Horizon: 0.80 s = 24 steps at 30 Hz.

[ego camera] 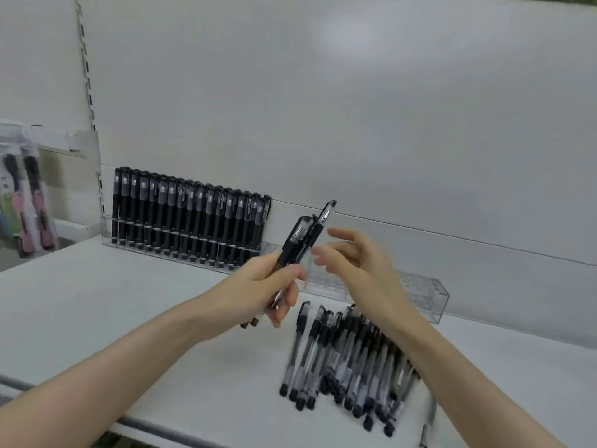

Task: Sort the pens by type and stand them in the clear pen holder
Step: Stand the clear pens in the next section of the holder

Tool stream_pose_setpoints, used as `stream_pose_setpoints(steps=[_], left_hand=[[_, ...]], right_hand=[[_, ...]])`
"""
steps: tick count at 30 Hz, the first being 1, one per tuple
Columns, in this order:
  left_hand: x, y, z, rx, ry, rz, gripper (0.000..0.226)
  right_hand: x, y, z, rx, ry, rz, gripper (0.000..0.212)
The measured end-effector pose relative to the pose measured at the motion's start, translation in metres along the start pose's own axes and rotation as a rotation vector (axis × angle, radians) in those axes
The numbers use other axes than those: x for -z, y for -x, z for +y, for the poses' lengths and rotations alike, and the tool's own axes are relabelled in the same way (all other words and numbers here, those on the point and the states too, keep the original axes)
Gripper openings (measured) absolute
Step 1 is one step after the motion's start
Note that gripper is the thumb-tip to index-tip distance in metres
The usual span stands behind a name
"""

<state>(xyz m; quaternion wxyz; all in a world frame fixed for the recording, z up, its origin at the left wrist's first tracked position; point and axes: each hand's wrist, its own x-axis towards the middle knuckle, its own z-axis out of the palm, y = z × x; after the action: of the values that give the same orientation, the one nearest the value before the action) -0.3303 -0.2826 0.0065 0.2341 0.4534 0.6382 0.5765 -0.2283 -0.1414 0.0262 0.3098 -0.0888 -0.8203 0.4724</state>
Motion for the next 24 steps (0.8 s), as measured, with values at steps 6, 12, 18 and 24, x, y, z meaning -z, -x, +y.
stream_pose_setpoints(steps=[6,12,18,24], left_hand=[[0.034,-0.029,-0.009,-0.048,0.087,-0.056,0.023],[0.057,-0.050,-0.028,-0.047,0.090,0.034,0.022],[0.063,-0.048,-0.044,-0.093,0.080,0.125,0.020],[0.080,-0.053,-0.051,-0.155,0.001,0.371,0.076]], right_hand=[[-0.032,-0.047,-0.021,-0.028,-0.245,0.243,0.022],[-0.053,-0.072,-0.021,0.005,-0.222,0.313,0.026],[-0.064,-0.080,-0.020,0.041,-0.195,0.365,0.032],[-0.059,-0.097,-0.014,0.081,-0.204,0.396,0.026]])
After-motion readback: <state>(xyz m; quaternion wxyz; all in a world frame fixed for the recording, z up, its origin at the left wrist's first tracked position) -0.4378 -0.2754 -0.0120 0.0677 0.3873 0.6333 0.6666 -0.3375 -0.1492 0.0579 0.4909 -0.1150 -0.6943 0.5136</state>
